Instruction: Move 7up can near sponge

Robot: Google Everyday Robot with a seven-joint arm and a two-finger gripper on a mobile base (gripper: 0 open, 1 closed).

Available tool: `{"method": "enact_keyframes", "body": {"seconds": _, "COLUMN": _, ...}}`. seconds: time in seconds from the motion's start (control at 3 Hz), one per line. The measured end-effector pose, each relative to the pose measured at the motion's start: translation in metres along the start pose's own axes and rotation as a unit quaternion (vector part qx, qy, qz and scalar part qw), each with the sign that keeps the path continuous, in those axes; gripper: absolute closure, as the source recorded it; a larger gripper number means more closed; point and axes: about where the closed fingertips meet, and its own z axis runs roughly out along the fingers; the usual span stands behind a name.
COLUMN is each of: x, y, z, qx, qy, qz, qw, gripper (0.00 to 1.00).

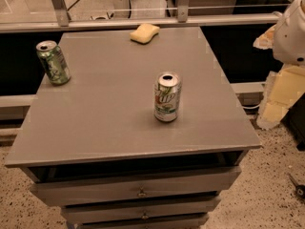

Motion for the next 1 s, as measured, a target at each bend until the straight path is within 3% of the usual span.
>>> {"method": "enact_keyframes", "body": {"seconds": 0.33, "x": 0.0, "y": 0.0, "z": 0.0, "qx": 0.0, "qy": 0.0, "qz": 0.0, "qw": 1.0, "gripper": 0.0}}
{"method": "enact_keyframes", "body": {"seconds": 0.67, "x": -0.006, "y": -0.003, "z": 0.013, "qx": -0.005, "qy": -0.03, "qz": 0.007, "qw": 0.9995, "gripper": 0.0}}
{"method": "enact_keyframes", "body": {"seconds": 1.0, "x": -0.026, "y": -0.014, "z": 0.051, "qx": -0.022, "qy": -0.122, "qz": 0.026, "qw": 0.9919, "gripper": 0.0}}
